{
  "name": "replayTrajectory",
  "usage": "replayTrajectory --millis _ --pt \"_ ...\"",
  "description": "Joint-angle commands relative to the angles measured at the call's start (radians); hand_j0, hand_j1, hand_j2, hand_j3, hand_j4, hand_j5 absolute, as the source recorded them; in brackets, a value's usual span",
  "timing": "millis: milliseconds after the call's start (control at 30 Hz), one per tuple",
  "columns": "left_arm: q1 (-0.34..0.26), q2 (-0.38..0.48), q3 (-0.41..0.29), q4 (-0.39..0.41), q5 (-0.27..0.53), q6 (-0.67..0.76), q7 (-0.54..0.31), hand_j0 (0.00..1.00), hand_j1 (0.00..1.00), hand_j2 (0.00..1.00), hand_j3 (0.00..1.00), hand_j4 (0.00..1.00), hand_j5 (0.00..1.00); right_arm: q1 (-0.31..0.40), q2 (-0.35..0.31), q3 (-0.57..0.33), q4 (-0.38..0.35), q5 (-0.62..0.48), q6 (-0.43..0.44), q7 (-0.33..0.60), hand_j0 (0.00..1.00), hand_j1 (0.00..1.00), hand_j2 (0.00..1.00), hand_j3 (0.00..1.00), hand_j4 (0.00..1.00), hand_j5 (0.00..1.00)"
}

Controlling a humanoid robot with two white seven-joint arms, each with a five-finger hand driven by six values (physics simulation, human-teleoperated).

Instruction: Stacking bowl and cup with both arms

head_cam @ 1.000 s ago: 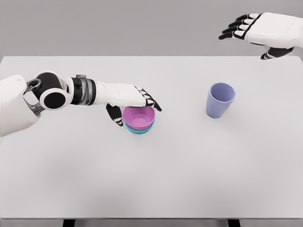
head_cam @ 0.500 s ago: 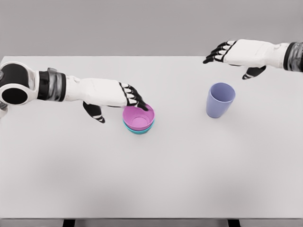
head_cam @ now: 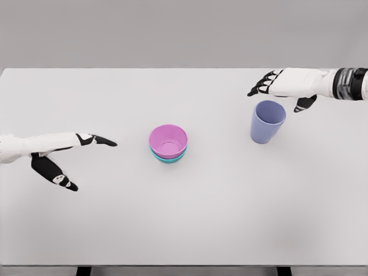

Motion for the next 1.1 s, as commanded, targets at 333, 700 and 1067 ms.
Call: replayTrajectory --millis 333,700,1067 --pt "0.095 -0.021 0.008 0.1 0.235 0.002 0.0 1.0 1.0 1.0 1.0 1.0 1.0 0.009 -0.056 0.002 -0.161 -0.007 0.003 0.0 1.0 1.0 1.0 1.0 1.0 1.0" --pt "0.104 -0.045 0.008 0.132 0.255 0.002 0.0 1.0 1.0 1.0 1.0 1.0 1.0 0.031 -0.068 0.045 -0.205 -0.007 0.003 0.0 1.0 1.0 1.0 1.0 1.0 1.0" --pt "0.11 -0.047 0.008 0.13 0.255 0.002 0.0 1.0 1.0 1.0 1.0 1.0 1.0 0.031 -0.051 0.066 -0.093 -0.007 0.003 0.0 1.0 1.0 1.0 1.0 1.0 1.0"
